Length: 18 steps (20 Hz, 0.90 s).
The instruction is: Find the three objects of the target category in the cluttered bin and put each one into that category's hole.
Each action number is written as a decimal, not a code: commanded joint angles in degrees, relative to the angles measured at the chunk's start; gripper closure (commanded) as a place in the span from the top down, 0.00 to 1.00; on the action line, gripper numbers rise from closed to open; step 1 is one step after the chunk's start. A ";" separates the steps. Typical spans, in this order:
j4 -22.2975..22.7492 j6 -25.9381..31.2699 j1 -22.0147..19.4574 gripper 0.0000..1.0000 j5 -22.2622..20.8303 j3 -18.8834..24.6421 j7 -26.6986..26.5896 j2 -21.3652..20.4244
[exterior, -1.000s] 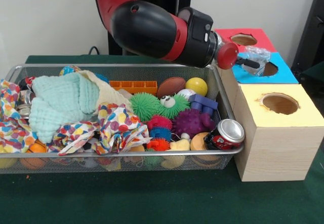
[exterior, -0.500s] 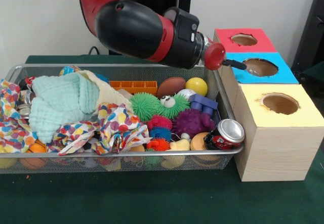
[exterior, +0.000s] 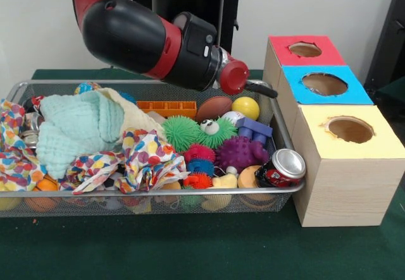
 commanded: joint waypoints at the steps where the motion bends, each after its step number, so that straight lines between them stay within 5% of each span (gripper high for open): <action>1: -4.05 -3.01 1.02 1.00 -3.53 -2.69 16.24 0.12; 4: -1.23 -17.93 2.51 1.00 -2.07 -4.11 8.75 -1.54; 6: 5.55 -35.76 0.24 1.00 3.42 0.88 0.47 -3.26; 7: 11.08 -49.14 -4.62 1.00 6.10 8.79 -2.85 -4.71; 8: 14.89 -61.24 -11.17 1.00 0.73 17.17 0.37 -4.45; 9: 15.25 -65.84 -11.80 1.00 -5.68 17.64 6.84 -4.26; 11: 13.02 -71.71 -9.29 1.00 -16.08 13.20 16.37 -4.36; 14: 9.38 -75.87 -2.06 1.00 -19.06 3.60 17.74 -5.58; 18: 5.78 -71.84 2.47 1.00 -16.32 -1.43 7.75 -7.15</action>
